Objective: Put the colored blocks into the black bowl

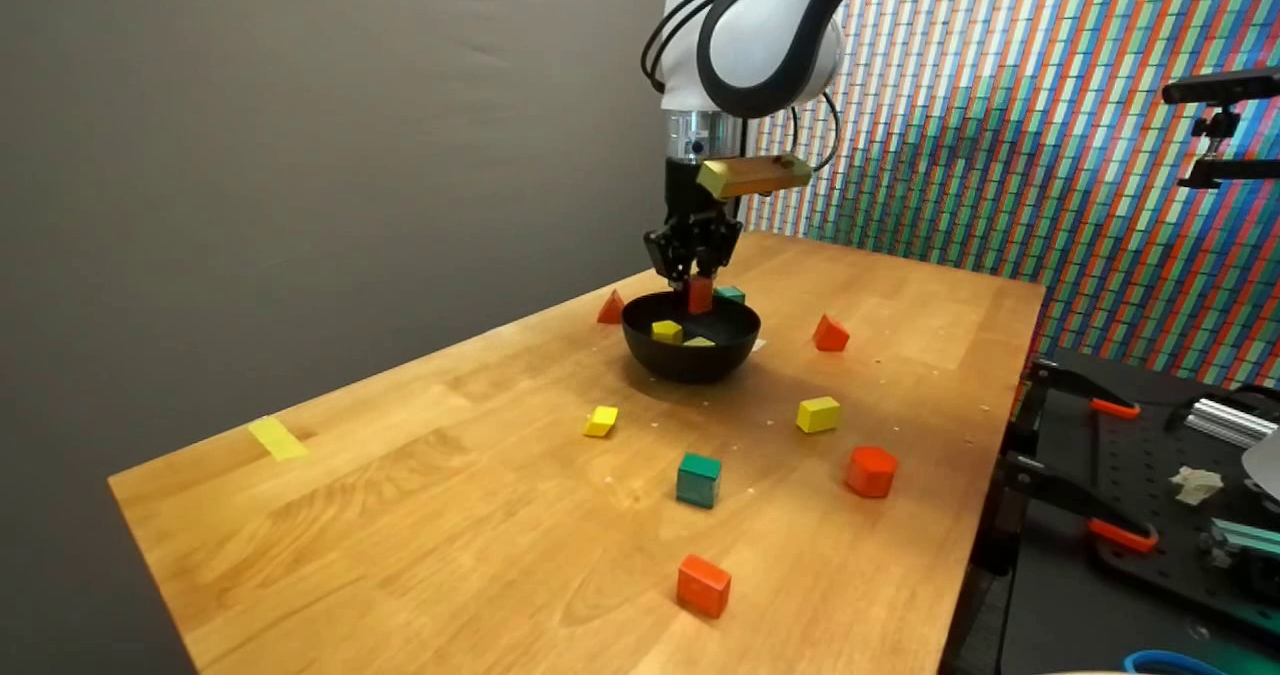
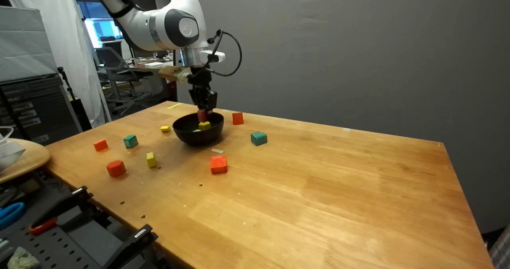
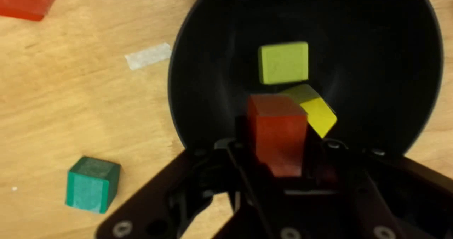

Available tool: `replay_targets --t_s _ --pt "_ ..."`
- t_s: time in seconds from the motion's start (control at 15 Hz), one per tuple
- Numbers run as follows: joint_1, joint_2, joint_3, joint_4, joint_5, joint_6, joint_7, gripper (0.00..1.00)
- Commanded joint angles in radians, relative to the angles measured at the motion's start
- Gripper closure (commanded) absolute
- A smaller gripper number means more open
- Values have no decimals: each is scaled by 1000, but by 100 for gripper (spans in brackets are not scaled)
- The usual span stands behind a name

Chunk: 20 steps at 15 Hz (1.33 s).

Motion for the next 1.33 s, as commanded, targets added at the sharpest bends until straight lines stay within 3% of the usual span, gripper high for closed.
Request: replay_targets --t_s 0.0,0.27,0.53,1.27 --pt "-27 -81 20 -135 51 141 -16 29" --pt "41 -120 -54 -177 -36 324 58 0" --pt "132 -104 -175 -105 -189 372 104 0" --pt "97 214 -136 270 -140 233 26 0"
